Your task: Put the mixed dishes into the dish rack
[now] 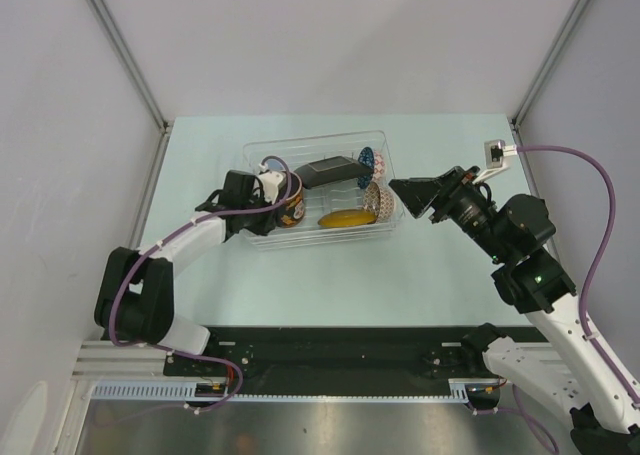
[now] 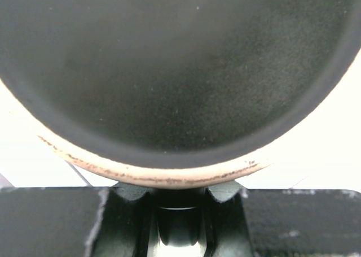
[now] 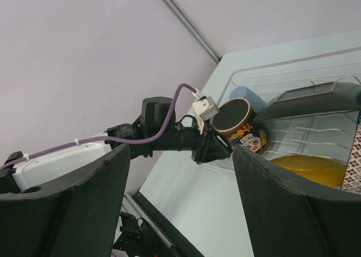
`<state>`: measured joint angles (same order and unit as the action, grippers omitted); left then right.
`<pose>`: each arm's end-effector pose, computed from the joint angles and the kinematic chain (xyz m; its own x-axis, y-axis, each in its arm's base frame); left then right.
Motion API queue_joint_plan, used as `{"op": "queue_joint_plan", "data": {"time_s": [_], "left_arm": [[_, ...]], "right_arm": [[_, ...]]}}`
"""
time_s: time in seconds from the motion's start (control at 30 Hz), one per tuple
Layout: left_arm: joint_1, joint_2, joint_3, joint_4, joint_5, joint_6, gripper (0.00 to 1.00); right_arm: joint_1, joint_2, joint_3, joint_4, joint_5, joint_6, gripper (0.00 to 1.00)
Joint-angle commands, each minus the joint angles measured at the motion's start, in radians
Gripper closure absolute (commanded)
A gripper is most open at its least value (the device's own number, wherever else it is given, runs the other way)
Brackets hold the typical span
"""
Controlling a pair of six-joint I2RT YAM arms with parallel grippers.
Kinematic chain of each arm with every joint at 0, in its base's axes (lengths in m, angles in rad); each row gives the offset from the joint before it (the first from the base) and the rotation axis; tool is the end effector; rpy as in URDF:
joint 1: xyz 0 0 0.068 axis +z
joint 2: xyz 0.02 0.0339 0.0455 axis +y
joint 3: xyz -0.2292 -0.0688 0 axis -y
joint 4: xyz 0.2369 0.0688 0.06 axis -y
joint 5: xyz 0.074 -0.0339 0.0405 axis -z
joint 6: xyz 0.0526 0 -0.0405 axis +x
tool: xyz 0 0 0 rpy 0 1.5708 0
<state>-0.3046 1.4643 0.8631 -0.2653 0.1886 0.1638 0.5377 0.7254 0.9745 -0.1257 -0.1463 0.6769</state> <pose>0.2892 -0.1013 0.1611 -0.6503 0.3724 -0.6621 0.5235 0.8513 -0.0354 0.1579 0.1031 0.3976 -0.3128 0.5350 -0.7848 -0.5581 0.5651 0.6076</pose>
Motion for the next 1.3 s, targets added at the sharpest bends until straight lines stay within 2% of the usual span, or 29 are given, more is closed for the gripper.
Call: {"op": "queue_joint_plan", "data": {"time_s": [0.0,0.03,0.07,0.13,0.2,0.27,0.37,0.53,0.97,1.1,1.27], "left_arm": [[-0.005,-0.009,0.03,-0.011,-0.014,0.082,0.82],[-0.007,-0.009,0.028,-0.014,-0.012,0.08,0.78],[-0.007,-0.007,0.027,-0.014,-0.015,0.08,0.68],[-0.01,-0.012,0.019,-0.015,-0.011,0.083,0.61],[-0.01,-0.015,0.016,-0.018,-0.009,0.08,0.45],[-0.01,-0.019,0.016,-0.022,0.0,0.077,0.33],[-0.01,-0.033,0.014,-0.022,0.009,0.065,0.26],[-0.01,-0.053,0.05,-0.067,0.02,0.06,0.25],[-0.001,-0.243,0.192,-0.25,0.061,0.023,0.24],[0.01,-0.257,0.2,-0.23,0.051,0.003,0.24],[0.012,-0.19,0.211,-0.089,0.046,-0.032,0.25]], "right_arm": [[-0.012,-0.004,0.001,0.021,-0.016,0.01,0.21],[-0.013,-0.004,0.001,0.023,-0.016,0.012,0.21],[-0.016,-0.001,0.001,0.024,-0.019,0.015,0.21],[-0.021,0.0,0.001,0.028,-0.019,0.016,0.21],[-0.027,0.003,0.001,0.028,-0.022,0.021,0.2],[-0.03,0.005,0.001,0.029,-0.026,0.023,0.21],[-0.041,0.008,0.001,0.021,-0.026,0.021,0.21],[-0.045,0.014,0.001,0.008,-0.033,0.018,0.2],[-0.05,0.091,0.001,-0.061,0.047,-0.072,0.19],[-0.048,0.144,0.001,-0.089,0.109,-0.12,0.2],[-0.044,0.18,0.001,-0.092,0.126,-0.134,0.21]]}}
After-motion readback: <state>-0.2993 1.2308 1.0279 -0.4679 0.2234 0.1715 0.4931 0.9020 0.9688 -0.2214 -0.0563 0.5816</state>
